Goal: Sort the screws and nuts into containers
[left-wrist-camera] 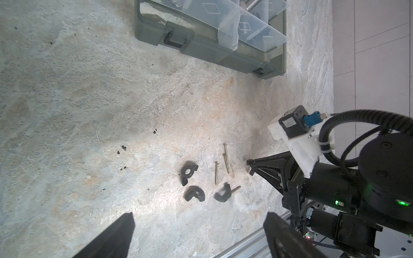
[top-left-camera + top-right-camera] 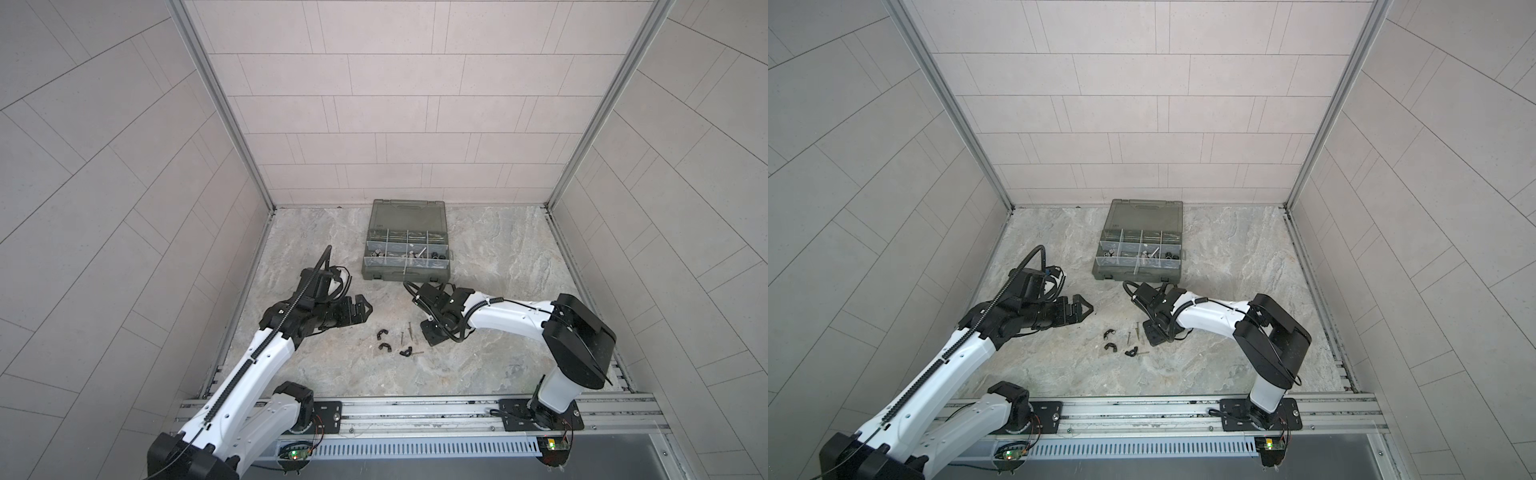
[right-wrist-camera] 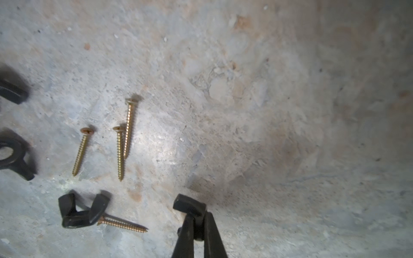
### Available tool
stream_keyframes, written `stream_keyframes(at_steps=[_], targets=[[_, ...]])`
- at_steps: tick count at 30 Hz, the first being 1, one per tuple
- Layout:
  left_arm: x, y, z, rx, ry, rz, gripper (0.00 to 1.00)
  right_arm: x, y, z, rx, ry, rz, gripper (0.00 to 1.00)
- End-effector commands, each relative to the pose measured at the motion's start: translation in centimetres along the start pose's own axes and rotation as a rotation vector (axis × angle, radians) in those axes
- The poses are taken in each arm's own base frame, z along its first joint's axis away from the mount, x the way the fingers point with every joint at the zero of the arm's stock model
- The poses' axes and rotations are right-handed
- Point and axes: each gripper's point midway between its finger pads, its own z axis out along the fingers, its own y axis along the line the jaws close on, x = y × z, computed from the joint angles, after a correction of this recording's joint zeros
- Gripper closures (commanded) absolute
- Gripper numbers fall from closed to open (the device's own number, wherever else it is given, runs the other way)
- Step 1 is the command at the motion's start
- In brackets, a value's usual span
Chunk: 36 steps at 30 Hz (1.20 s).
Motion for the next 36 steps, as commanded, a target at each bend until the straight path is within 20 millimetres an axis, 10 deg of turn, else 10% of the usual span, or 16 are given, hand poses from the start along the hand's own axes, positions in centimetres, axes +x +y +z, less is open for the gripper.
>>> stream_keyframes(at_steps=[1,16,23,36], targets=[[-0.8,-0.8,-0.7,0.012,-0.024,0.036,0.03,-1.8,-0.9,-3.0,0.027,-0.062,0.003,0.92],[-3.4,-2.6,-0.6,0.044,-0.031,0.066,0.03,-13.9,-3.4,-7.1,-0.023,-0.206,0.111,0.93],[-4.0,-2.8,0.3,0.048,-0.012,0.069,0.03,-19.5,-4.8,-5.4,-0.063,-0.205,0.171,0.93],[-4.1,-2.2,2.2,0.033,0.032,0.064,0.03,-21.7,-7.1,-2.0,-0.085,-0.160,0.233,0.92]])
